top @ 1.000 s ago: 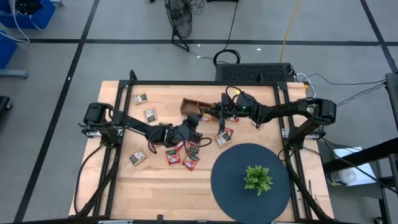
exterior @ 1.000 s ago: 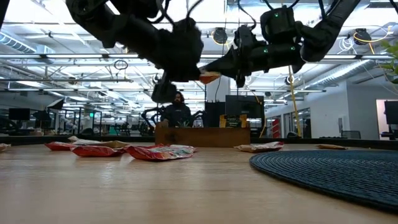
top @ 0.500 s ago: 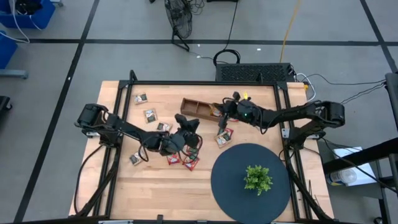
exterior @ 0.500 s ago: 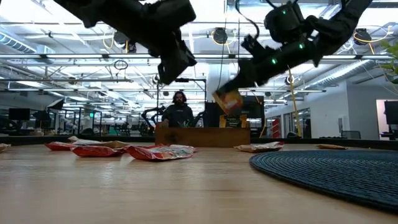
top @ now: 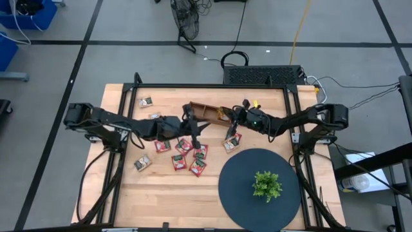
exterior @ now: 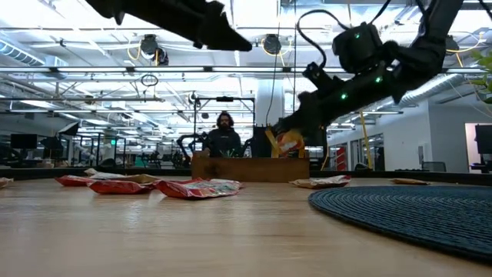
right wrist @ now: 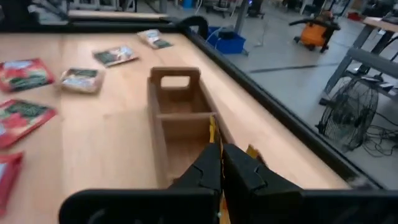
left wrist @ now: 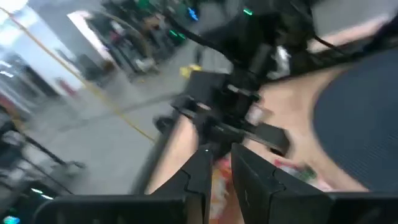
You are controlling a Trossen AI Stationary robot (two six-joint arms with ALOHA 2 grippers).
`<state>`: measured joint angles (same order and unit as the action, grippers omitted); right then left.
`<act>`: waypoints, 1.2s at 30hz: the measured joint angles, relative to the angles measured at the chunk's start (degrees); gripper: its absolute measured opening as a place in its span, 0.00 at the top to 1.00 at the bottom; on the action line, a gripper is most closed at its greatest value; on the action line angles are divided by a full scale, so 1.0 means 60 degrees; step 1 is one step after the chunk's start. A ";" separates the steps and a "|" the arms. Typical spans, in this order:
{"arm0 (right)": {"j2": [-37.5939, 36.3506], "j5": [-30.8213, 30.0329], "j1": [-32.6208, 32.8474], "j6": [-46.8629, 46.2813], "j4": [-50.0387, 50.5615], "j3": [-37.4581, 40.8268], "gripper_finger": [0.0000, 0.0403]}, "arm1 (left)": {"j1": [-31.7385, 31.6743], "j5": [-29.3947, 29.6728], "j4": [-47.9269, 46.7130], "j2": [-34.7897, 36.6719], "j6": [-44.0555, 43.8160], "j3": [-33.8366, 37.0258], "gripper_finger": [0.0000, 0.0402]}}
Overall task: Pick & Place Tea
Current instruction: Put the yellow tea bag into the right section wooden organizer
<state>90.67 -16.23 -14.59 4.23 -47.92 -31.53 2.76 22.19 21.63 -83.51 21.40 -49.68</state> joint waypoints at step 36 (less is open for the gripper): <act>0.0708 -0.0801 -0.0239 0.0168 -0.1711 -0.0018 0.65 | -0.0039 -0.0208 -0.0525 0.0121 -0.0130 0.0009 0.83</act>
<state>94.92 -21.04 -16.02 5.24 -58.19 -31.64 2.52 20.94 18.48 -82.78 20.63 -49.63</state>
